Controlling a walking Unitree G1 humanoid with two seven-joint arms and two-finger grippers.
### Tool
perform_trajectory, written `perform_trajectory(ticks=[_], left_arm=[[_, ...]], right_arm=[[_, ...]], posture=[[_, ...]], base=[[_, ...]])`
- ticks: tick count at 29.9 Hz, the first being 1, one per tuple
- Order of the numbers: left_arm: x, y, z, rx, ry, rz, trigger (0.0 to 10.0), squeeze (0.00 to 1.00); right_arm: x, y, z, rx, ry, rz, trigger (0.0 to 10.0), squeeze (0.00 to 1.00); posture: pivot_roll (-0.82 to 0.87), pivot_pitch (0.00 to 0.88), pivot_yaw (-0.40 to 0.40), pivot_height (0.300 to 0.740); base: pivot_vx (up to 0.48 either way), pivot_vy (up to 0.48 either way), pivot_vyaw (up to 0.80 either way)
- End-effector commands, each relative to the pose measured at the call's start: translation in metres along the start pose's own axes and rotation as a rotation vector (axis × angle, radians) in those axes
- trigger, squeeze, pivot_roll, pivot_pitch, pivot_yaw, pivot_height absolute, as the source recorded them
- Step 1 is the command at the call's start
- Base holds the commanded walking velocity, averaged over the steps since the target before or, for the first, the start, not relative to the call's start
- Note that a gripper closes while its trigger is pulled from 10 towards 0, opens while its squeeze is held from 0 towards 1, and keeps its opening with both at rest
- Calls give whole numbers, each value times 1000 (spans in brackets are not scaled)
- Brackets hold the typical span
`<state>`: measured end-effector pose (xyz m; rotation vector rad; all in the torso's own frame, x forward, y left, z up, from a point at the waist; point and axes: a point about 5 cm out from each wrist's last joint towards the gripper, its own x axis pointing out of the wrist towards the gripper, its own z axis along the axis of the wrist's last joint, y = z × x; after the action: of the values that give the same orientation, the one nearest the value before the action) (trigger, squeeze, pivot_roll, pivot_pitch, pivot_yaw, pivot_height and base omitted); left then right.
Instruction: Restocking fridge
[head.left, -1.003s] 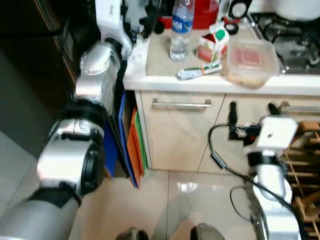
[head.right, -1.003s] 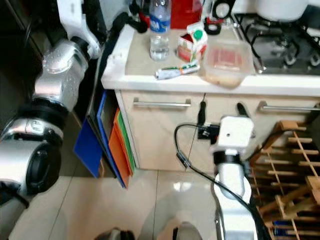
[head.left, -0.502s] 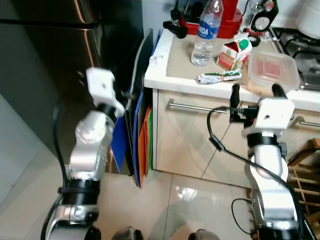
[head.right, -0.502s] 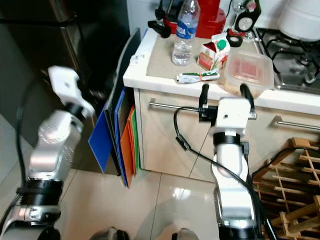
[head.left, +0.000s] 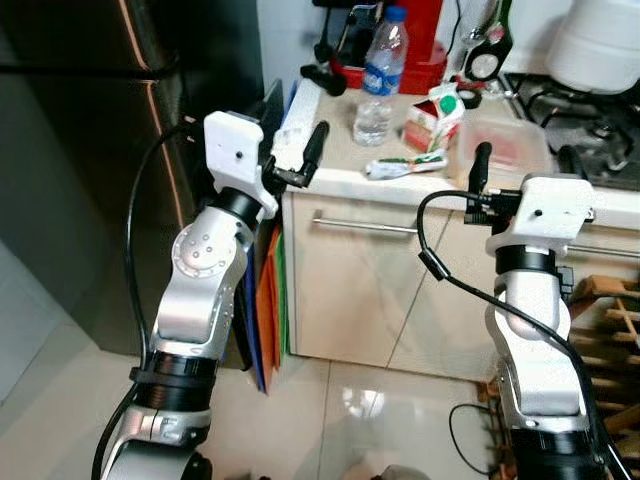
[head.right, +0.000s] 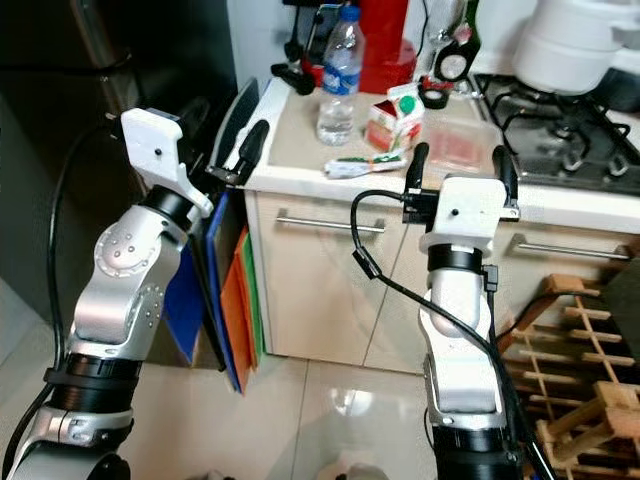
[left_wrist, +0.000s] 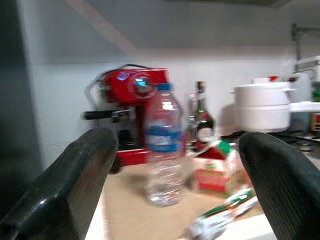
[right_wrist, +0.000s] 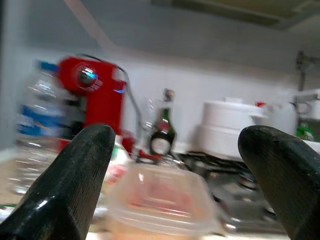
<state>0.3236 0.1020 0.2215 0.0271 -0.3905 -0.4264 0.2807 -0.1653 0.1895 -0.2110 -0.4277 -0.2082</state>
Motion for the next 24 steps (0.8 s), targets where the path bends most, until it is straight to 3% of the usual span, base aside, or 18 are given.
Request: perform_trajectory(ticks=[1,7,11,17,24], left_arm=[[3,6,-7,6,47,22,10000,0],[2,16,-9,-13,54,68,10000,0],[5,24,4,-9,3,102,10000,0],[15,29,22,16,-55,109,10000,0],[17,27,15,35,-24,79,10000,0]], right_arm=[[-3,2,-5,3,19,14,10000,0],[-6,10,-8,15,27,45,10000,0],[-2,12,-3,7,-2,46,10000,0],[14,5,15,0,-91,-19,10000,0],[19,4,15,3,-95,-31,10000,0]], posture=[[-134,0,14,727],[-131,0,10,727],[-120,0,5,727],[-112,0,9,727],[-113,0,10,727]], base=[[0,0,0],[0,0,0],[0,0,0],[431,0,0],[454,0,0]])
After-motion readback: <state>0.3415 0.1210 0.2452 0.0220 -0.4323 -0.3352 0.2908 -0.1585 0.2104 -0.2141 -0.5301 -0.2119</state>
